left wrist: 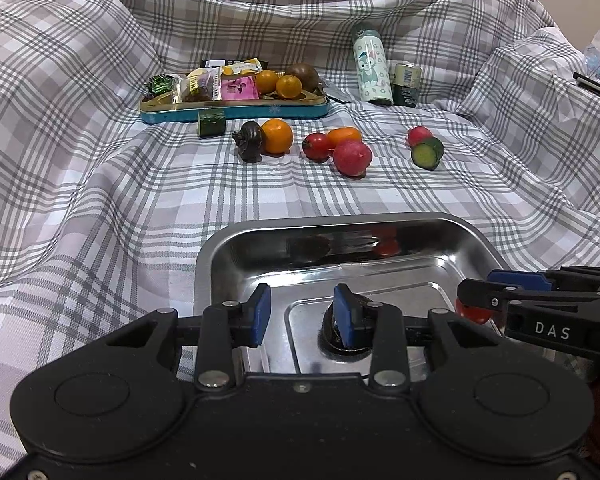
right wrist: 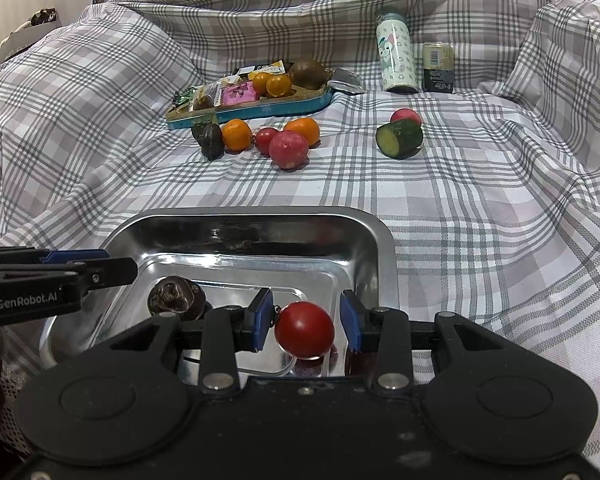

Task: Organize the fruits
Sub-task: 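Lower both held fruits into the steel tray and open both tools, then move the right tool to the cucumber piece while the left tool reaches another mangosteen, then grasp the cucumber piece with the right tool while the left tool grasps the mangosteen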

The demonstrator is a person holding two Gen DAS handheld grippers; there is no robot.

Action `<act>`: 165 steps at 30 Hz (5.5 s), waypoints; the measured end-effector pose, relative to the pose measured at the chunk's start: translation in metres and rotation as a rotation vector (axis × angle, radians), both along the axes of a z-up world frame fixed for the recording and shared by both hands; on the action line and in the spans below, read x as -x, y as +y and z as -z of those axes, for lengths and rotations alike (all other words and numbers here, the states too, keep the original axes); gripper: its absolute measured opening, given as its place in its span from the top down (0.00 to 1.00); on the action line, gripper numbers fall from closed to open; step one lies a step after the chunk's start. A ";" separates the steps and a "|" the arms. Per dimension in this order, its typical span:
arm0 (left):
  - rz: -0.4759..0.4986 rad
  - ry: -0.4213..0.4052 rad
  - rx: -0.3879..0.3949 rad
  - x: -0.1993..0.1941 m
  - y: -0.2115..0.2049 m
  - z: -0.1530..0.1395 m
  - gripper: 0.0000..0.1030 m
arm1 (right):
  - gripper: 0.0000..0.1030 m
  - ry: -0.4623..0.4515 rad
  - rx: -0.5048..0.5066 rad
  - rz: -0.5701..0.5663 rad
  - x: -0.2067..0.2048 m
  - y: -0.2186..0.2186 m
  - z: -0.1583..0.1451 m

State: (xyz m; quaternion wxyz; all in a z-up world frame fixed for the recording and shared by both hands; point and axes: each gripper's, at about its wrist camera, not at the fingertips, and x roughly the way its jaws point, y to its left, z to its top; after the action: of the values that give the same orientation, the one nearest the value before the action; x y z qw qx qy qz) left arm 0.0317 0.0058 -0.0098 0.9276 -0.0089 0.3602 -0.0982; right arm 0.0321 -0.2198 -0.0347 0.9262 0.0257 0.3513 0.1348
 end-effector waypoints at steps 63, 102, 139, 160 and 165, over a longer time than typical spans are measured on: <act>-0.168 -0.113 -0.060 -0.162 0.013 -0.022 0.57 | 0.62 -0.163 0.009 0.284 -0.172 -0.032 -0.037; -0.125 -0.001 -0.028 -0.185 0.001 0.006 0.60 | 0.61 -0.095 0.008 0.280 -0.180 -0.033 -0.022; -0.078 0.004 -0.071 -0.212 -0.021 0.011 0.51 | 0.56 -0.050 -0.021 0.274 -0.189 -0.028 -0.017; -0.132 -0.007 -0.015 -0.213 -0.011 0.009 0.47 | 0.51 0.085 -0.167 0.331 -0.208 -0.045 -0.003; -0.128 -0.001 0.002 -0.211 -0.010 0.009 0.49 | 0.51 0.078 -0.153 0.335 -0.209 -0.042 -0.002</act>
State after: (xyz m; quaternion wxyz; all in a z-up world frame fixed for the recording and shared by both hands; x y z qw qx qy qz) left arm 0.2432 -0.0043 -0.0185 0.9322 -0.0327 0.3584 -0.0391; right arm 0.2407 -0.2619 -0.0323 0.9166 0.1596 0.3664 0.0040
